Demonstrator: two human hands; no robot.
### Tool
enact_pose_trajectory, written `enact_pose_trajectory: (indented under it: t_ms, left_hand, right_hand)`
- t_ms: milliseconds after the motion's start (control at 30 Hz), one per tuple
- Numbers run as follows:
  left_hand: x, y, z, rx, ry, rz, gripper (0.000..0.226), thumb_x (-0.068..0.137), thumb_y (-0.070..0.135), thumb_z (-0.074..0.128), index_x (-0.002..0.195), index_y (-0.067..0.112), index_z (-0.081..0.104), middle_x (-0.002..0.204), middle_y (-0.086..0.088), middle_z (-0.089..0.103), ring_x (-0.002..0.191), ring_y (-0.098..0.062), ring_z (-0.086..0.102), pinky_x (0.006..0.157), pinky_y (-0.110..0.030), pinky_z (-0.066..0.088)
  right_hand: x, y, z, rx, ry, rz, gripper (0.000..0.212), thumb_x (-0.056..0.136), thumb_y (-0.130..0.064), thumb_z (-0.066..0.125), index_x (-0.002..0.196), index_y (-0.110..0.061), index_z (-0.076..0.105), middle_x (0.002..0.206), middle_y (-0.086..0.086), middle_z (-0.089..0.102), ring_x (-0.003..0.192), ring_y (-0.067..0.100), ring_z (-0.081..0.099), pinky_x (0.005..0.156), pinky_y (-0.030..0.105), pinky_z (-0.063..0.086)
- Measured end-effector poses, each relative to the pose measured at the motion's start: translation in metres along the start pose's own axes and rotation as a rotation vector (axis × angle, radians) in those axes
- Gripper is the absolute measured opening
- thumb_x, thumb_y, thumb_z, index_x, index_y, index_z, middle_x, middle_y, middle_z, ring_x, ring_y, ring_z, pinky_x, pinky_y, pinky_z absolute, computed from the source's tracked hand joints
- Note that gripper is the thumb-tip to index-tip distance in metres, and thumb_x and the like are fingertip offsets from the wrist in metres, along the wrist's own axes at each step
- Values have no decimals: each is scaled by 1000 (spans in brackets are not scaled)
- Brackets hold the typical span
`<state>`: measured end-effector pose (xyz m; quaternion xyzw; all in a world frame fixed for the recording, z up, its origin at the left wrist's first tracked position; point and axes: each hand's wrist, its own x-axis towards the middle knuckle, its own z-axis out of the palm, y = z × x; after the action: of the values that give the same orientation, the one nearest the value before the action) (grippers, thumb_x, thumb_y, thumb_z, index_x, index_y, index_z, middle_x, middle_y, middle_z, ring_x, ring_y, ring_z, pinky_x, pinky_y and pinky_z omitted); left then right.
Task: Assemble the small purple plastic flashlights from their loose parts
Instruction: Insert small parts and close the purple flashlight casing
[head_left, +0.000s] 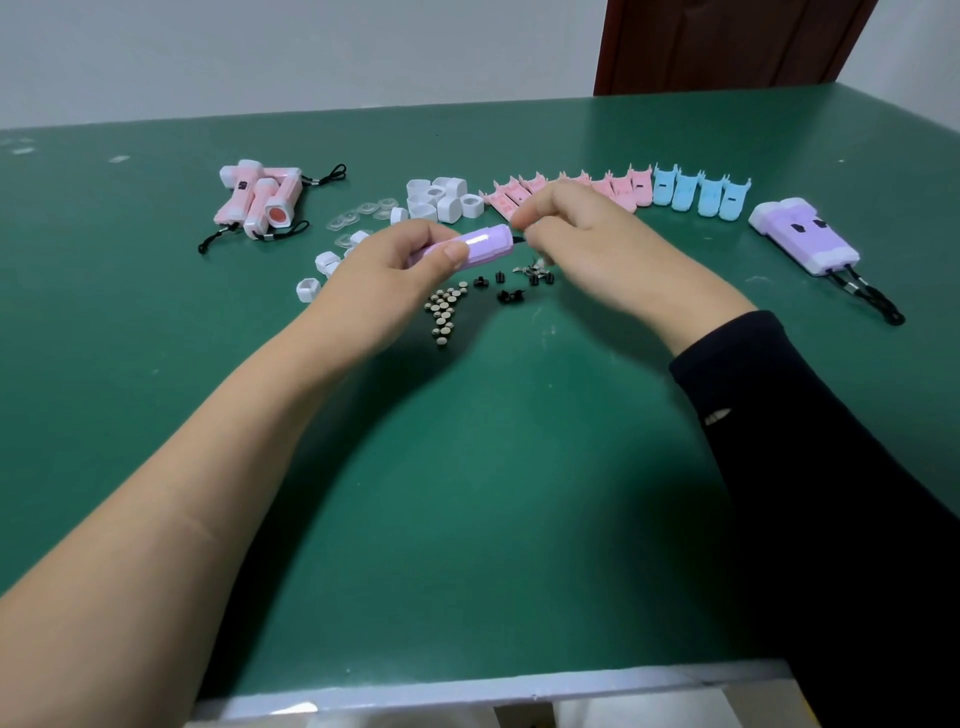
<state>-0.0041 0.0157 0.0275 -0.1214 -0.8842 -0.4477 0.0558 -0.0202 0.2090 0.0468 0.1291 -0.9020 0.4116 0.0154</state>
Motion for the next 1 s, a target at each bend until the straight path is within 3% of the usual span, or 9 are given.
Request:
enact_pose_trajectory:
  t_ms: [100, 167, 333, 400, 500, 600, 700, 800, 1000]
  left_hand:
    - [-1, 3, 1, 17, 2, 13, 17, 100, 33, 50, 86, 35, 59, 81, 11, 55, 65, 3, 43, 57, -7, 31]
    - [-1, 4, 2, 35, 4, 18, 16, 100, 34, 50, 88, 36, 59, 84, 9, 56, 70, 0, 45, 58, -8, 32]
    - [-3, 6, 3, 59, 11, 10, 16, 100, 35, 50, 87, 37, 60, 85, 12, 59, 75, 0, 49, 62, -7, 34]
    - [-3, 7, 5, 77, 4, -2, 16, 100, 35, 50, 88, 35, 60, 84, 13, 59, 75, 0, 49, 62, -7, 34]
    - [-2, 8, 6, 92, 0, -10, 16, 101, 36, 47, 92, 29, 59, 82, 13, 56, 73, -2, 47, 61, -11, 34]
    - [-2, 7, 5, 73, 26, -52, 32, 103, 39, 40, 99, 16, 61, 84, 7, 58, 74, -8, 47, 65, -14, 35]
    - [0, 9, 3, -236, 24, -216, 32, 102, 37, 44, 102, 10, 62, 92, -3, 65, 72, -12, 47, 64, -25, 38]
    - [1, 12, -3, -545, -71, -384, 29, 100, 39, 47, 105, 14, 62, 81, 0, 69, 60, -8, 45, 49, -18, 35]
    - [0, 14, -5, -676, -158, -449, 29, 102, 42, 39, 97, 18, 55, 61, 5, 58, 44, -6, 35, 39, -16, 29]
  right_hand:
    - [-1, 1, 2, 22, -5, -22, 34, 91, -48, 55, 92, -16, 67, 55, -15, 42, 41, -2, 36, 38, 10, 25]
    - [-2, 2, 3, 40, 11, -26, 39, 89, -51, 58, 89, -14, 71, 46, -17, 40, 39, -1, 35, 37, 9, 24]
    - [1, 4, 5, 159, 17, 57, 31, 83, -49, 66, 81, -19, 73, 64, -6, 59, 60, 1, 48, 55, 18, 34]
    - [2, 5, 7, 242, 8, 100, 30, 80, -45, 69, 78, -15, 73, 56, -12, 53, 54, 1, 44, 54, 21, 29]
    - [3, 6, 9, 369, -12, 133, 31, 75, -40, 69, 77, -10, 74, 77, 3, 56, 63, 13, 37, 56, 27, 28]
    - [4, 7, 10, 470, -5, 207, 23, 75, -36, 70, 65, -16, 74, 74, 6, 52, 55, 10, 32, 50, 25, 26]
    - [6, 10, 7, 587, -26, 263, 28, 79, -31, 70, 54, -18, 71, 52, -7, 46, 44, 6, 28, 44, 20, 25]
    - [6, 10, 7, 644, -41, 291, 34, 79, -31, 69, 47, -19, 69, 52, -9, 41, 41, 6, 25, 42, 17, 24]
    - [8, 11, 7, 724, -58, 352, 31, 84, -31, 66, 56, -18, 63, 49, -8, 31, 43, 8, 19, 41, 17, 23]
